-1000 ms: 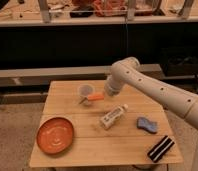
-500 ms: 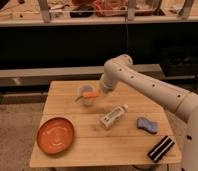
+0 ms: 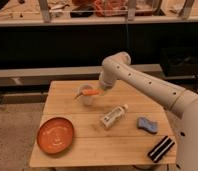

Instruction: Place the pepper in the ceramic cup

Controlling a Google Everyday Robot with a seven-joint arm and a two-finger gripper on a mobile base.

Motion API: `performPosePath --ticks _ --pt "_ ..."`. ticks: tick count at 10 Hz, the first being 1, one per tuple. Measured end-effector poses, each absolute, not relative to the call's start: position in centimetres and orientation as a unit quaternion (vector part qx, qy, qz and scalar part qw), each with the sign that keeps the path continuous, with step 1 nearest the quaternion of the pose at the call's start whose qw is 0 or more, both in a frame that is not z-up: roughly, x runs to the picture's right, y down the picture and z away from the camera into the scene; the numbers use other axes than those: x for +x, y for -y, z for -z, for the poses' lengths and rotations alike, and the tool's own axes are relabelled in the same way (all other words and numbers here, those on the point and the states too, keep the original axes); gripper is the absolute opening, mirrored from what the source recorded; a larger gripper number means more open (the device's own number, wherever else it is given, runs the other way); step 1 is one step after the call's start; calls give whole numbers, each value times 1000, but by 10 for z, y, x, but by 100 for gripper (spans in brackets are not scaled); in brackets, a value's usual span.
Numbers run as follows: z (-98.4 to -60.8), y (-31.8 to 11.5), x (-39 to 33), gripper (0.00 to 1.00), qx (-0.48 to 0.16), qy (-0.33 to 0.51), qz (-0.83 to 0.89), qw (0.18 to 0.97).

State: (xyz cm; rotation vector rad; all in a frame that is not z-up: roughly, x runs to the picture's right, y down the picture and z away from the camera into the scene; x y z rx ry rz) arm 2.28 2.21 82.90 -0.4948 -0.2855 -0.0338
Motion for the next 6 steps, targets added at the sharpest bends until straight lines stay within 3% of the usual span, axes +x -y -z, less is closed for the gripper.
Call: performPosePath --ticks 6 --pt "-841 -8 26 2 -240 132 2 962"
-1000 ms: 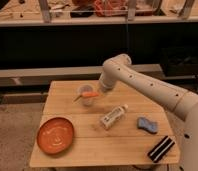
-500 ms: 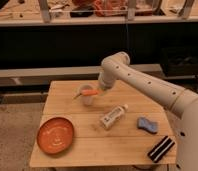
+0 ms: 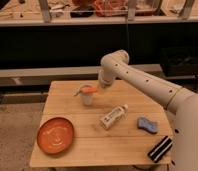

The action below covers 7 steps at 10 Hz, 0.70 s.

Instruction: Place the pepper in the ceramic cup

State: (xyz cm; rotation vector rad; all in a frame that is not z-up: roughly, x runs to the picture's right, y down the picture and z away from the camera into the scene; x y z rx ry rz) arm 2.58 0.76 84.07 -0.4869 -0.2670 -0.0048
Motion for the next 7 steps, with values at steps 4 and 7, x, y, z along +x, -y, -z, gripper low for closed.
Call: performPosePath --ticks 4,7 --pt "-848 0 24 2 -238 130 -3 963" --pt "-853 3 23 2 -237 129 -9 963"
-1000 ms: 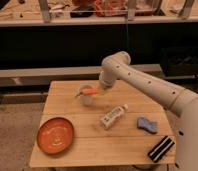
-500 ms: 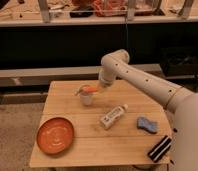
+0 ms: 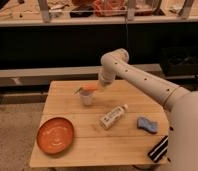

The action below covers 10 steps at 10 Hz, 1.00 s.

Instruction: Place the pepper in the ceramic cup

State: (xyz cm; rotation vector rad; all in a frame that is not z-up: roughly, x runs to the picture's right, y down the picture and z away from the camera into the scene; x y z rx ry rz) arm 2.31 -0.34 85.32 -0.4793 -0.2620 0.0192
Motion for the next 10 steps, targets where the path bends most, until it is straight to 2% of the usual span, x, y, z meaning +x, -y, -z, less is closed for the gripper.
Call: performPosePath --ticks 4,5,8,10 --pt "-858 6 22 10 -236 130 -13 963" --pt "-859 7 20 16 -235 131 -13 963" --pt "-861 7 20 18 -235 132 -15 963" --pt "-862 8 20 32 -235 132 -17 963"
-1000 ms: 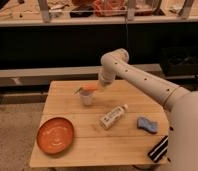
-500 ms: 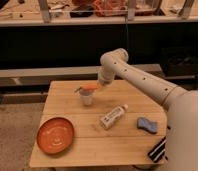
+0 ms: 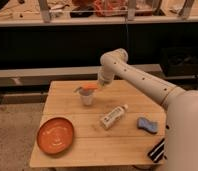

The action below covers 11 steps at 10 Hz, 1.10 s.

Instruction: Place the pepper in the ceramic cup

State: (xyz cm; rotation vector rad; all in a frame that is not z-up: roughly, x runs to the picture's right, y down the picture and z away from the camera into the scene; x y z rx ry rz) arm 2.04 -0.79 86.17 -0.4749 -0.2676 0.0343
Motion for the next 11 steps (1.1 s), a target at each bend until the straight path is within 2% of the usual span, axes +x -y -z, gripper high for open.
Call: performPosePath --ticks 2,3,4,6,11 --pt "-862 8 20 33 -234 133 -18 963" --pt "-863 8 19 28 -234 134 -18 963" --pt "-863 8 19 28 -234 135 -19 963" --pt "-863 8 19 38 -234 135 -19 963" --pt "-864 9 18 39 -233 138 -22 963"
